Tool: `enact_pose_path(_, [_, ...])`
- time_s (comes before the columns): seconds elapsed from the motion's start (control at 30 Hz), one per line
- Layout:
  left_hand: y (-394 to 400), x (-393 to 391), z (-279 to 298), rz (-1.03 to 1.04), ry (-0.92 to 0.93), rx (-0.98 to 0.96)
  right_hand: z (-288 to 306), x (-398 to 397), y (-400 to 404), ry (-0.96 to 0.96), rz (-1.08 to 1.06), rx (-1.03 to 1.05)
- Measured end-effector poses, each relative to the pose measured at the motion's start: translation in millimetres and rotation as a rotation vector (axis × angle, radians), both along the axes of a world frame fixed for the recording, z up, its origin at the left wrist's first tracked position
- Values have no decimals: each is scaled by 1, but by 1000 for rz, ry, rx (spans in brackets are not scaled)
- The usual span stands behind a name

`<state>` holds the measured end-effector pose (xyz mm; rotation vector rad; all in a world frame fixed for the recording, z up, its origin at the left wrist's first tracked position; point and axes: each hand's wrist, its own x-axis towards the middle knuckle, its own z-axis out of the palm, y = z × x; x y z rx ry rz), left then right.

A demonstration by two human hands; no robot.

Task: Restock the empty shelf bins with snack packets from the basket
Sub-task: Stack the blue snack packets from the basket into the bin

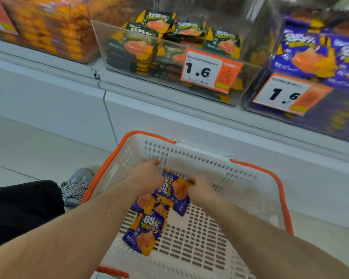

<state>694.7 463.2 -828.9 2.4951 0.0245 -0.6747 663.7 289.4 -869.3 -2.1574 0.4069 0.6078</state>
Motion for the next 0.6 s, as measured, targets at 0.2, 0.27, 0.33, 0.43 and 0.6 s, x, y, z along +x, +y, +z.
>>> enact_pose_path(0.2, [-34,-23,48,617,290,-700,104,-18,-41,-313,-114,144])
enact_pose_path(0.27, [-51,-33,60,552,338,-866,127,-26,-50,-351,-151,173])
enact_pose_path(0.33, [-72,-39,73,445,203,-992,150,-36,-57,-381,-192,232])
enact_pose_path(0.43, [-97,-48,106,343,35,-1077,178,-48,-70,-480,-299,265])
enact_pose_path(0.6, [-118,-40,156,157,-93,-1076,230,-66,-94,-608,-342,324])
